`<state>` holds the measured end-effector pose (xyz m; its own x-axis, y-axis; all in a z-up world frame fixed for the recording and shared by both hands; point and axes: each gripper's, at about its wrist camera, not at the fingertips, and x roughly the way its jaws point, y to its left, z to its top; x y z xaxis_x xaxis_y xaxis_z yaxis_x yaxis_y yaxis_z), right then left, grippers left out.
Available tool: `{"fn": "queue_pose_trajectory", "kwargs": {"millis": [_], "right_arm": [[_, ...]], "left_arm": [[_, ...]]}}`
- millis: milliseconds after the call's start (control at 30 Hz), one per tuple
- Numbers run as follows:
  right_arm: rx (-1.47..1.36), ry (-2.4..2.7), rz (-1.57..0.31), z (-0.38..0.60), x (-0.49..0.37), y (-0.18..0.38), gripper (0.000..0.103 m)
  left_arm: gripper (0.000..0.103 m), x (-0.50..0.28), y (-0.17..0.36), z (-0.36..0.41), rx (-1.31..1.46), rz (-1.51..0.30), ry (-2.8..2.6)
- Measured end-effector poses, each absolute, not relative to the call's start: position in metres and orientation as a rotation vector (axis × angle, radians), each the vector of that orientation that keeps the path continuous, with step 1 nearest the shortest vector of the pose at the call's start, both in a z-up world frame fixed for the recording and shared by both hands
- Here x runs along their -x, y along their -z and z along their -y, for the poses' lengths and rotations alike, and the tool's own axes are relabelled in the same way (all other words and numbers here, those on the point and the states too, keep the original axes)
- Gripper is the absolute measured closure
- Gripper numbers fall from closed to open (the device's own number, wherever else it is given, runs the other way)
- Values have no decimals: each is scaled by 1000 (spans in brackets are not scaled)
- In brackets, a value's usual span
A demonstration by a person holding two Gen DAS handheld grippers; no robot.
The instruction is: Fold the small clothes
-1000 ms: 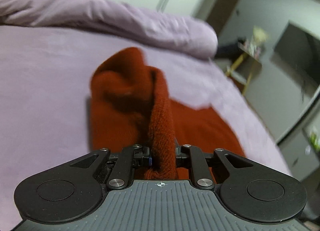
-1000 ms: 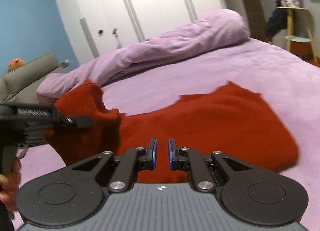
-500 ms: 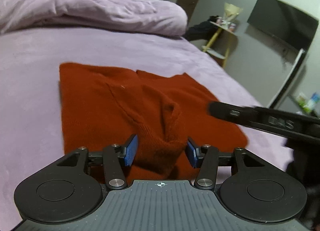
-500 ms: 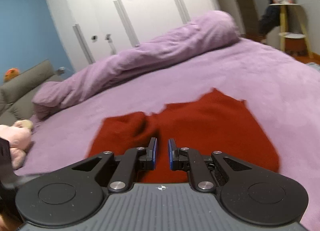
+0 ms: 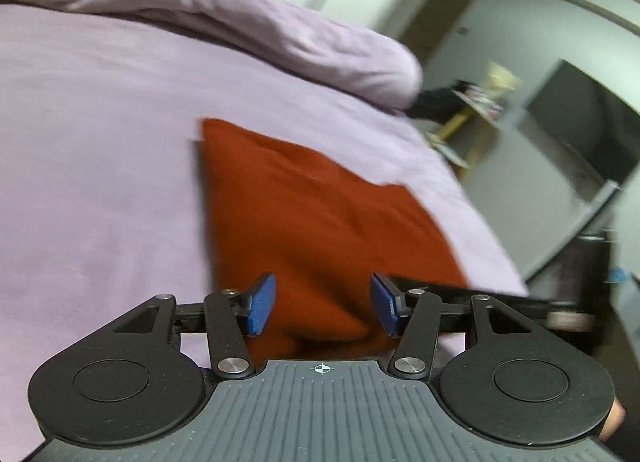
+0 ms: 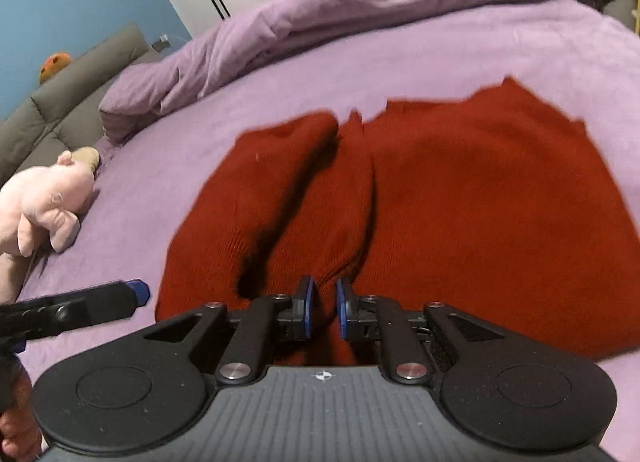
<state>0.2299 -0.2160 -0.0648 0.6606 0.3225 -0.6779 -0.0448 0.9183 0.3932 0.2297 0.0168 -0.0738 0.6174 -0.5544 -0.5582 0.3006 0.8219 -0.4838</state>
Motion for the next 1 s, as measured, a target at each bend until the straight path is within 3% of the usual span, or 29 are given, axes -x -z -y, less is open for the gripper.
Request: {"fn": "queue_pose_trajectory", "kwargs": {"millis": [100, 233, 367, 400, 467, 533, 667, 800, 900, 967, 1000], "right_arm": [[-448, -212, -771, 227, -234, 52, 90], [-591, -253, -756, 234, -257, 47, 68], [-556, -291, -813, 213, -285, 56, 67], [-555, -308, -830, 208, -289, 62, 68], [-538, -316, -850, 200, -293, 71, 84], [-493, -313, -819, 196, -287, 69, 92], [-448, -263, -756, 202, -273, 50, 93], [-405, -195, -832, 206, -276, 67, 93], [-434, -229, -853, 212, -278, 75, 87], [-503, -251, -819, 228, -274, 65, 75], [-541, -235, -785, 240, -270, 62, 61]], "left_arm": [[47, -241, 84, -17, 358, -811, 432], [47, -246, 97, -8, 358, -862, 435], [46, -245, 101, -8, 358, -873, 434], [46, -245, 102, -9, 369, -879, 437], [46, -244, 100, -13, 380, -884, 437], [46, -244, 96, -13, 385, -866, 436], [45, -245, 89, -10, 390, -847, 460], [46, -259, 113, 1, 379, -953, 440], [45, -257, 118, -5, 404, -943, 449], [46, -254, 116, -8, 394, -933, 454], [46, -255, 116, -8, 394, -932, 455]]}}
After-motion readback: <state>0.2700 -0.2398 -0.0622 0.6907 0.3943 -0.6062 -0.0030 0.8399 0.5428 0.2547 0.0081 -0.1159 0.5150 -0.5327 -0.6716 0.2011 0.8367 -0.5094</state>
